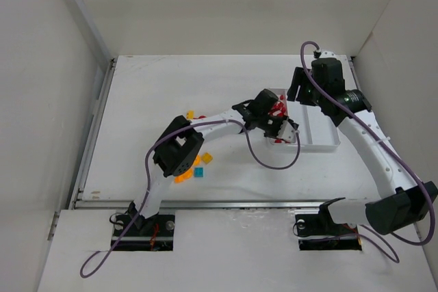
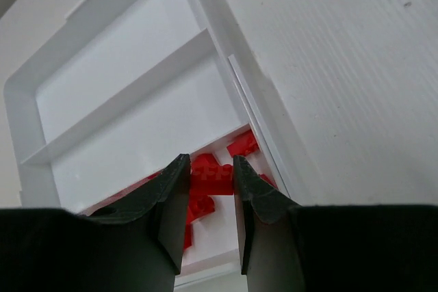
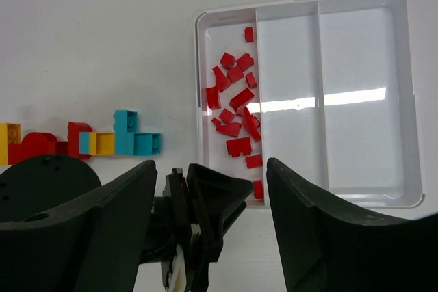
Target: Sort the legos into containers by color
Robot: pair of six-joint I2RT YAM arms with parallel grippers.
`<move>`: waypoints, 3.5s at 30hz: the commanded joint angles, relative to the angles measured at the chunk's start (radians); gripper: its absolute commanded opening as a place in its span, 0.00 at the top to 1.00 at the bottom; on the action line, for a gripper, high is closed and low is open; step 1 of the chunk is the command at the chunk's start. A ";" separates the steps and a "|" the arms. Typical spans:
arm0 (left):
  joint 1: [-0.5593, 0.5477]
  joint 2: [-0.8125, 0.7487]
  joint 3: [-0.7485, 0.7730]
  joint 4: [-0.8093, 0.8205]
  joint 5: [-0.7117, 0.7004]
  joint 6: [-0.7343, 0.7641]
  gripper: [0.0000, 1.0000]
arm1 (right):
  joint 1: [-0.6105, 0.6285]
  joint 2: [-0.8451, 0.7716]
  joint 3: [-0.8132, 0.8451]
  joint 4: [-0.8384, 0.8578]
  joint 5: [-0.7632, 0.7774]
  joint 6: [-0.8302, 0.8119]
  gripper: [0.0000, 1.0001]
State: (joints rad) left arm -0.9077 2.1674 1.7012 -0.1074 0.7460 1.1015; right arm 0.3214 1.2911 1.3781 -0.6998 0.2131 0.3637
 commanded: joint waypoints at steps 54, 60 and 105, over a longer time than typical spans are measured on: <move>0.690 -1.229 -1.048 0.075 -1.051 -0.962 0.00 | 0.553 0.514 -0.007 0.282 -0.141 -0.226 0.20; 0.733 -1.184 -1.080 0.066 -1.240 -0.959 0.00 | 0.631 0.611 0.015 0.381 -0.100 -0.194 0.21; 0.665 -1.297 -1.172 0.087 -0.921 -0.691 0.29 | 0.593 0.575 -0.036 0.376 -0.055 -0.031 0.96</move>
State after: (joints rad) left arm -0.2302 0.9249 0.5102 -0.0357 -0.3016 0.2913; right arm 0.9894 1.9987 1.3602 -0.2993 0.1345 0.2588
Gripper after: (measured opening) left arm 0.723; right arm 0.425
